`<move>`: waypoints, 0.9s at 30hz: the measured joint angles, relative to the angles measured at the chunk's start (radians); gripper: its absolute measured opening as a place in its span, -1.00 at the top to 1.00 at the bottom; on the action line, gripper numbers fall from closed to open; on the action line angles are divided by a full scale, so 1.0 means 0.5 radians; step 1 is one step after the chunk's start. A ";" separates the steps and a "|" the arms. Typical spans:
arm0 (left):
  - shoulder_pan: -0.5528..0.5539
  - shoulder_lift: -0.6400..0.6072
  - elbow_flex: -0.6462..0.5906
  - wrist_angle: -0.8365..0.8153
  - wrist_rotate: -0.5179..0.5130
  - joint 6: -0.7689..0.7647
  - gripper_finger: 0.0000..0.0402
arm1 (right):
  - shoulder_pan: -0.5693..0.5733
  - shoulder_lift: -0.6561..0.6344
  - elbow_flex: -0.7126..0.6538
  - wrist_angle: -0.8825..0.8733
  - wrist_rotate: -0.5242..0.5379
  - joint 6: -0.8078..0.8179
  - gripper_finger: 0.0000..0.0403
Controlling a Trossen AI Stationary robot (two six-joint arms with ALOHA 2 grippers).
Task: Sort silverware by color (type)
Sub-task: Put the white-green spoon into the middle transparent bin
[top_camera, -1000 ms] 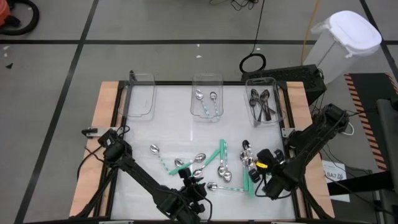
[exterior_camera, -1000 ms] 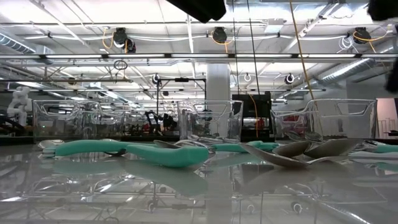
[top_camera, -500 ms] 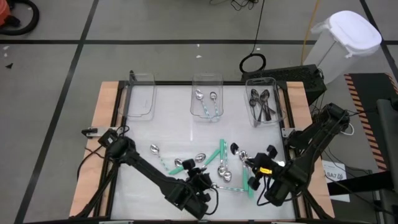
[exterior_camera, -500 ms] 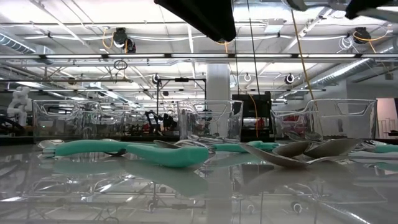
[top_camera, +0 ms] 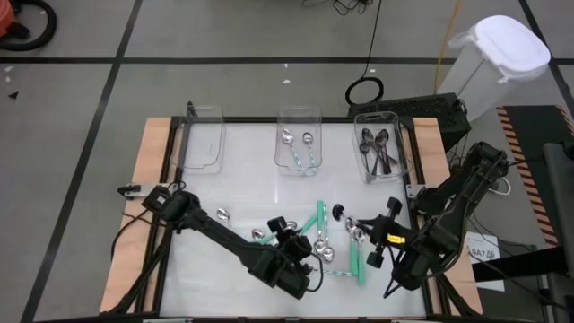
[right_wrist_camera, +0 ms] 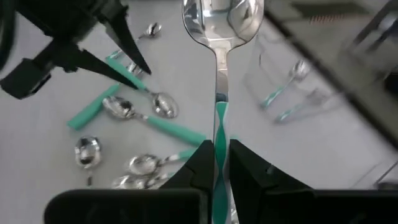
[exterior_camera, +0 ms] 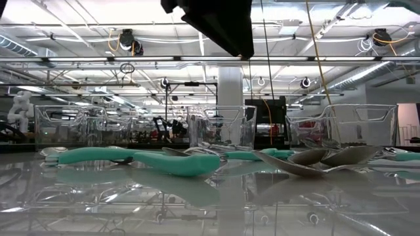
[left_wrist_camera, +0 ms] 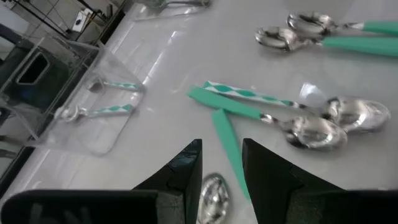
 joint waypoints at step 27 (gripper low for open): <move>0.232 -0.002 0.228 0.380 -0.074 0.333 0.42 | -0.004 -0.025 -0.166 -0.136 0.753 -0.192 0.88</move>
